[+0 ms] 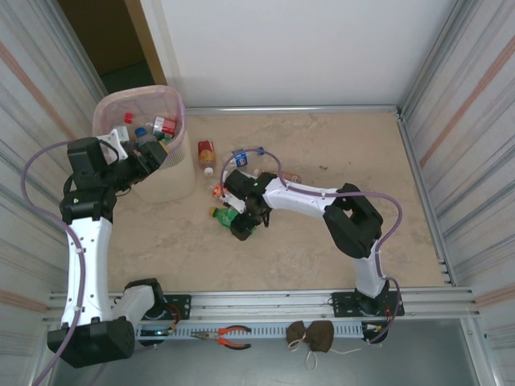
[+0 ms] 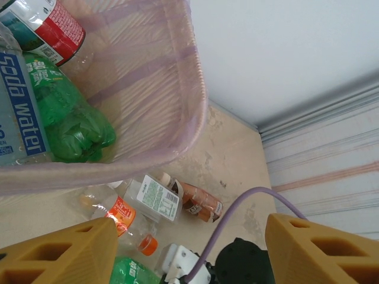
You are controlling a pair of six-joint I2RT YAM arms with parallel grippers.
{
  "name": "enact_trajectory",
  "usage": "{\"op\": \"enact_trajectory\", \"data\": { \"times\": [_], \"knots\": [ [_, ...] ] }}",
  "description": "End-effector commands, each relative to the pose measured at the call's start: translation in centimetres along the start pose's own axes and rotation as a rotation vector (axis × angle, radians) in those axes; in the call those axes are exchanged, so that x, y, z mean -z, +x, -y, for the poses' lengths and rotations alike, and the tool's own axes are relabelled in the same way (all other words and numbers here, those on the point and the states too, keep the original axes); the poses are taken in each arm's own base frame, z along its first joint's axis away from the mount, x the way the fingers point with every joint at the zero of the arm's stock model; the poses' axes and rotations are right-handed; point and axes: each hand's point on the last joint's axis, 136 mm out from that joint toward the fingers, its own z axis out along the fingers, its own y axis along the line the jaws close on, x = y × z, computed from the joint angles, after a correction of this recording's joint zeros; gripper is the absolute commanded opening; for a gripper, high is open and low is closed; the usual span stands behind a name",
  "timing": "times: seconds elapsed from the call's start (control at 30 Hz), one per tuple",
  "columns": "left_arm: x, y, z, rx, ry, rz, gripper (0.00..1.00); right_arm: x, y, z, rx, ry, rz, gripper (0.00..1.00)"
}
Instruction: Put the plastic bottles in the bin
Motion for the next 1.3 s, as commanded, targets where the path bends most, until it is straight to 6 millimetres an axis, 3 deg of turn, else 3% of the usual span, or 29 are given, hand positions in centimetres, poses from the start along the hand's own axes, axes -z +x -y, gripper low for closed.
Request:
{"op": "enact_trajectory", "data": {
  "times": [0.0, 0.13, 0.33, 0.43, 0.63, 0.8, 1.0, 1.27],
  "knots": [
    [0.2, -0.4, 0.7, -0.018, 0.039, 0.020, 0.67, -0.7, 0.0, -0.8, 0.026, -0.032, -0.019, 0.80],
    [0.1, -0.2, 0.6, -0.018, 0.036, 0.015, 0.67, -1.6, 0.3, -0.9, 0.025, -0.044, -0.041, 0.75],
    [0.4, -0.2, 0.5, -0.017, 0.025, 0.016, 0.66, -1.2, 0.6, -1.4, 0.035, -0.059, -0.041, 0.64],
    [0.4, -0.2, 0.7, -0.018, 0.033, 0.015, 0.66, -0.3, 0.4, -1.5, 0.037, -0.063, -0.021, 0.57],
    [0.3, -0.3, 1.6, -0.007, 0.081, 0.010, 0.67, 2.3, 0.0, -2.2, 0.027, -0.091, 0.047, 0.54],
    [0.9, -0.7, 3.8, -0.057, 0.189, 0.030, 0.67, 6.3, -0.8, -3.1, 0.013, -0.130, 0.182, 0.54],
    [1.8, -1.4, 7.0, -0.109, 0.320, 0.045, 0.68, 12.6, -2.3, -2.9, -0.003, -0.124, 0.406, 0.55],
    [1.3, -0.1, 11.4, -0.211, 0.407, -0.004, 0.70, 21.4, -4.0, -2.7, -0.011, -0.106, 0.760, 0.56]
  ]
}}
